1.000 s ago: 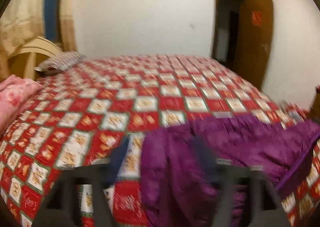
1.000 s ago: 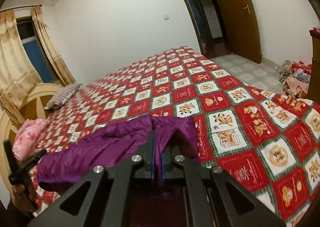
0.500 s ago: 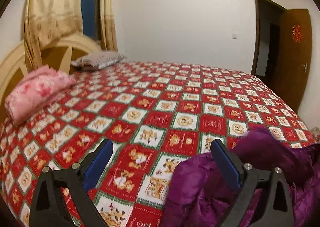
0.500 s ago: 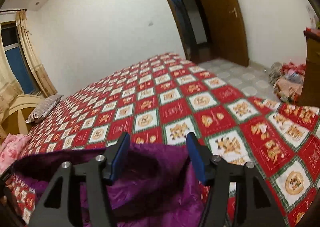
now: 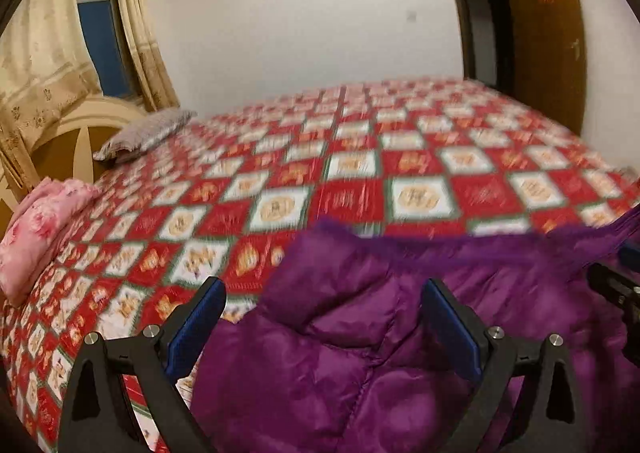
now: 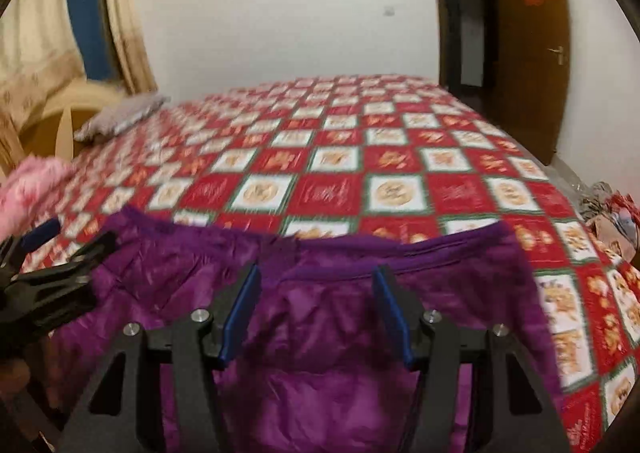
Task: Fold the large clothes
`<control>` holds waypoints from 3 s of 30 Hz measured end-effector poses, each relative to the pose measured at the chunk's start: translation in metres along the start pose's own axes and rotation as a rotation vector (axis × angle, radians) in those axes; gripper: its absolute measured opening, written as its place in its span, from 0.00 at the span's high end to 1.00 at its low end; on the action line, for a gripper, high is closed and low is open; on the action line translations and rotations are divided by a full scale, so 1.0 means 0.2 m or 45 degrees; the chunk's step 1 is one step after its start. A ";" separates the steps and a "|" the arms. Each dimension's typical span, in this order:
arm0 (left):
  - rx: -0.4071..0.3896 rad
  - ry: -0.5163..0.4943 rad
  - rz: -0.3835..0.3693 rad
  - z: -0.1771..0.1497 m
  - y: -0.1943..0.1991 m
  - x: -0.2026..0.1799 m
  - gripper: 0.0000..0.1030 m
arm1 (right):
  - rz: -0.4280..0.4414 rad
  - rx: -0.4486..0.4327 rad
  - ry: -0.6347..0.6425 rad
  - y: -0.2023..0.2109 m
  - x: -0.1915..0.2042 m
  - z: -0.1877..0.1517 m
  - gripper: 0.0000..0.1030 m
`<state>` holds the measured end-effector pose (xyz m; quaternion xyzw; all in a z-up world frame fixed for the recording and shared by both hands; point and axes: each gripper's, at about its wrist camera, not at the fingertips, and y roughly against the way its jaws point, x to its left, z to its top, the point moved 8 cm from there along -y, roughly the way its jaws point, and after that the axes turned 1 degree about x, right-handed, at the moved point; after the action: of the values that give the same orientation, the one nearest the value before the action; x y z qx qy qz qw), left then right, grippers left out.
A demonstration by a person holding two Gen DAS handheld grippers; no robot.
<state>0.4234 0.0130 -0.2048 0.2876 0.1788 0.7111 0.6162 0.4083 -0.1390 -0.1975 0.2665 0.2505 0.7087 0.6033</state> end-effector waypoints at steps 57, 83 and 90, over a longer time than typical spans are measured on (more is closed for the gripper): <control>0.232 0.099 -0.124 -0.19 -0.01 0.03 0.02 | -0.085 0.170 0.018 -0.13 -0.04 -0.17 0.36; 0.255 0.334 -0.055 -0.71 0.36 0.41 0.02 | -0.112 0.050 0.081 0.30 0.09 -0.52 0.28; 0.287 0.440 -0.175 -0.80 0.27 0.36 0.02 | -0.188 0.078 0.169 0.27 0.12 -0.74 0.21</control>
<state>0.2754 0.0892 -0.2812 0.2157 0.3792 0.6817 0.5874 0.2656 -0.1280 -0.2665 0.2182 0.3305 0.6703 0.6276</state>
